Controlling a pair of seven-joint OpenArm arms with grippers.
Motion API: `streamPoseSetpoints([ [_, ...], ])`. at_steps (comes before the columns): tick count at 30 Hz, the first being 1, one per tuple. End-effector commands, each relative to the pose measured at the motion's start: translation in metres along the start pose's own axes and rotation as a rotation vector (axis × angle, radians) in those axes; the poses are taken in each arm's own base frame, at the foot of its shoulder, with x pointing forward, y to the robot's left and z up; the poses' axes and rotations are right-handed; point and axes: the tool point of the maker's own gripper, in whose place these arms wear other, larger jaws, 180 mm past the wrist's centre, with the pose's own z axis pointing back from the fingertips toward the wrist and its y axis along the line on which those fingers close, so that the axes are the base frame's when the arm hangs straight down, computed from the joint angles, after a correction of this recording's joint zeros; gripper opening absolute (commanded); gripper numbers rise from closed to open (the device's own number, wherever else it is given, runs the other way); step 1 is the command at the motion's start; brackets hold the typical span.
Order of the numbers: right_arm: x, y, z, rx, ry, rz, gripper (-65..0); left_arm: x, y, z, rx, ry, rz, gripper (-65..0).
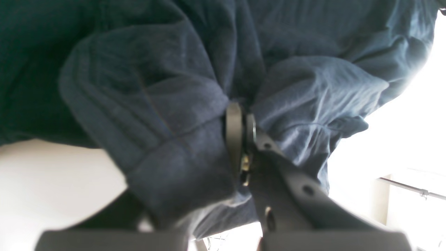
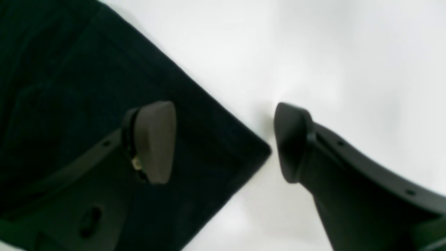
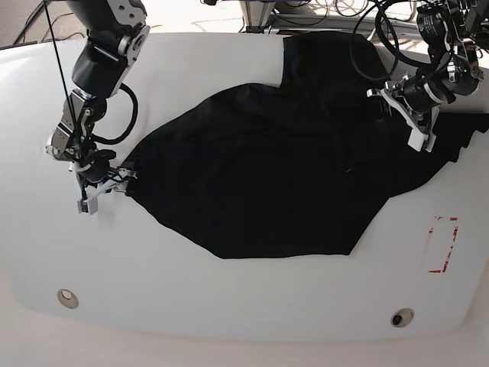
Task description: Layout the t-shirt on the table in an organized manner, then fold the t-shirt properly
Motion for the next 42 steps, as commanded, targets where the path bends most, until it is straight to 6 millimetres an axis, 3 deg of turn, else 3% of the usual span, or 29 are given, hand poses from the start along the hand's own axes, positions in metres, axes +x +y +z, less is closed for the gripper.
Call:
streamPoseSetpoints([
  [1, -0.012, 0.006, 0.003, -0.003, 0.058, 0.029, -22.7, 0.010, -0.002, 0.005, -0.004, -0.033, -0.023, -65.0],
  [5, -0.011, 0.021, 0.003, 0.013, 0.055, 0.039, -22.7, 0.013, 0.004, 0.008, 0.013, -0.046, -0.014, -65.0],
  [14, -0.021, 0.023, 0.005, 0.012, 0.078, 0.040, -24.9, 0.019, 0.005, 0.009, 0.015, -0.060, -0.016, -65.0],
  [19, -0.022, 0.025, 0.005, 0.027, 0.080, 0.057, -45.3, 0.021, 0.005, 0.009, 0.016, -0.066, -0.019, -65.0],
  [22, -0.024, 0.028, 0.005, 0.042, 0.086, 0.077, -63.3, 0.022, 0.005, 0.009, 0.015, -0.067, -0.019, -65.0],
  [30, -0.019, 0.026, 0.007, 0.039, 0.083, 0.091, -65.0, 0.032, 0.005, 0.010, 0.016, -0.092, -0.026, -65.0],
  [35, 0.012, 0.025, 0.025, -0.001, 0.025, 0.154, -65.0, 0.057, 0.014, 0.025, 0.054, -0.175, -0.029, -65.0],
  [42, 0.064, 0.030, 0.050, -0.053, -0.059, 0.235, -65.0, 0.128, 0.019, 0.059, 0.102, -0.381, -0.087, -65.0],
])
